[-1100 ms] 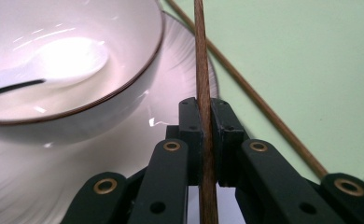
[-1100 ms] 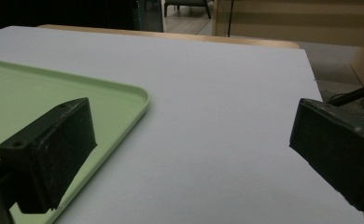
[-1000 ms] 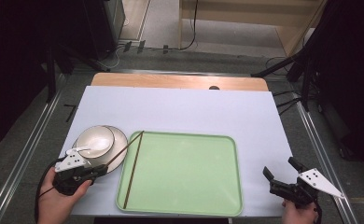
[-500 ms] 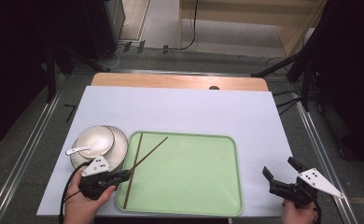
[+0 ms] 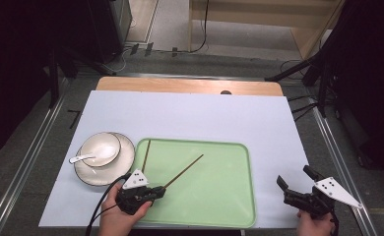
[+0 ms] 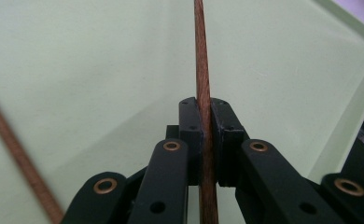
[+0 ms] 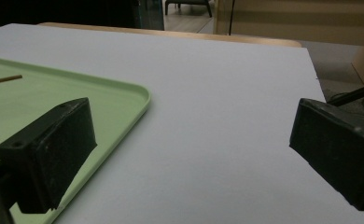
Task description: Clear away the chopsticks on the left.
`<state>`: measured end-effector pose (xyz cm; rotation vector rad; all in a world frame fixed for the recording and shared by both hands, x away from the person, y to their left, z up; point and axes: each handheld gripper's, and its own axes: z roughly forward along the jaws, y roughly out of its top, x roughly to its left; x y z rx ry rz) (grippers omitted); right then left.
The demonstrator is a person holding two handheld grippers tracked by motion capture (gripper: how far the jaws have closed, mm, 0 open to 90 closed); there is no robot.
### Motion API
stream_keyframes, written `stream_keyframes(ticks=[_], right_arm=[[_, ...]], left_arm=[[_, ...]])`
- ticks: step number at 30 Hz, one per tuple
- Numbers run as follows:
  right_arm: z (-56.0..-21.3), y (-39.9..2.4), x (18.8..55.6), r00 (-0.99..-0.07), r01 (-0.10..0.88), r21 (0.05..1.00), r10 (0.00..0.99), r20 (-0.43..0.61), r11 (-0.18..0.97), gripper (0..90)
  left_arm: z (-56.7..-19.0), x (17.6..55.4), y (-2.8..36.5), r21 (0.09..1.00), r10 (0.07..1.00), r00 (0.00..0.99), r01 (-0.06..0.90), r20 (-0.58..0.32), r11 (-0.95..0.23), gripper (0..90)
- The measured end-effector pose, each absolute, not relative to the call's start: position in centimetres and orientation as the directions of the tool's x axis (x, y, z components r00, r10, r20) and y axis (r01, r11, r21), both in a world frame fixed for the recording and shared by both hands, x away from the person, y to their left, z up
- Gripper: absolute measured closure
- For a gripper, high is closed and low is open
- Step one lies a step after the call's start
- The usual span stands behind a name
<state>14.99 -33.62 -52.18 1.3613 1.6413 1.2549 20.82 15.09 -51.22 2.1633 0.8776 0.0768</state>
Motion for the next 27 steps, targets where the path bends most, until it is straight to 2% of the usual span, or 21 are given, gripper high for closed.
stream_keyframes(ticks=[17, 23, 25, 27], right_arm=[[-52.1, -33.6, 14.9, -0.245, 0.332, 0.943, 0.966, 0.082, 0.004, 0.3], [-52.1, -33.6, 15.0, -0.244, 0.334, 0.943, 0.966, 0.083, 0.004, 0.3], [-52.1, -33.7, 14.9, -0.243, 0.332, 0.943, 0.966, 0.084, 0.001, 0.3], [-52.1, -33.7, 14.9, -0.239, 0.335, 0.942, 0.967, 0.09, -0.005, 0.3]], left_arm=[[-52.0, 20.7, 14.1, 0.657, 0.629, 0.757, 0.567, -0.176, -0.498, 84.3], [-51.6, 20.9, 14.5, 0.672, 0.618, 0.755, 0.576, -0.219, -0.465, 77.2], [-51.2, 21.1, 14.4, 0.682, 0.614, 0.755, 0.574, -0.228, -0.453, 79.3], [-50.8, 21.6, 13.5, 0.691, 0.604, 0.766, 0.56, -0.22, -0.458, 87.4]])
